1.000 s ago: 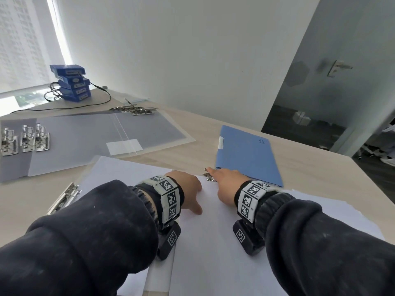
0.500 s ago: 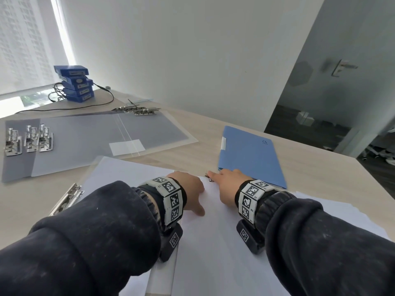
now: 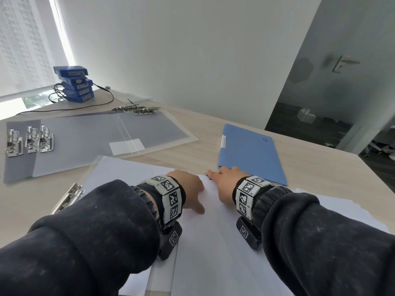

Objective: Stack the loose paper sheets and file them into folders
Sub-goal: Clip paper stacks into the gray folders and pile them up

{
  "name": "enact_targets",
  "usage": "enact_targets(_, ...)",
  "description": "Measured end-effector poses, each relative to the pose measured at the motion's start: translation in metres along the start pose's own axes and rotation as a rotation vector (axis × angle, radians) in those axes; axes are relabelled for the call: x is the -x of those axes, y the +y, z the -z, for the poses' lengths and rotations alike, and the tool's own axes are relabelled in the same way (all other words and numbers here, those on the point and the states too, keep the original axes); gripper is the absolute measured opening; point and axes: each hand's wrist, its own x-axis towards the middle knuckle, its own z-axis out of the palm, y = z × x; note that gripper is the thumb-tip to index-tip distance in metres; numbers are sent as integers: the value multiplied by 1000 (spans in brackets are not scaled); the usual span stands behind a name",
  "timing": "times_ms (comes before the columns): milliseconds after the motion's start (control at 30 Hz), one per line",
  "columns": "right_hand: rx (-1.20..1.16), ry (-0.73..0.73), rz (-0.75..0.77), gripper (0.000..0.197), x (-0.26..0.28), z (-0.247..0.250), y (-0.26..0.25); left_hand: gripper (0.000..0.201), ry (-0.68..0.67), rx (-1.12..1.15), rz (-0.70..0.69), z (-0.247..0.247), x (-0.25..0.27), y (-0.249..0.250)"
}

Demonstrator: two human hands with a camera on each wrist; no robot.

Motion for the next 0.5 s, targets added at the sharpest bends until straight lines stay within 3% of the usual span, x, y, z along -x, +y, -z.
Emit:
enact_targets(233,-113,0,30,80,6,-7,6,74,21,13,6,0,3,1)
enact_targets(400,-371,39,21,73,29,-25,20,72,10,43,40,-4,9,1)
enact_targets(500,-510,35,-27,68,53,-39,35,67,27,198,83,-6,17,-2)
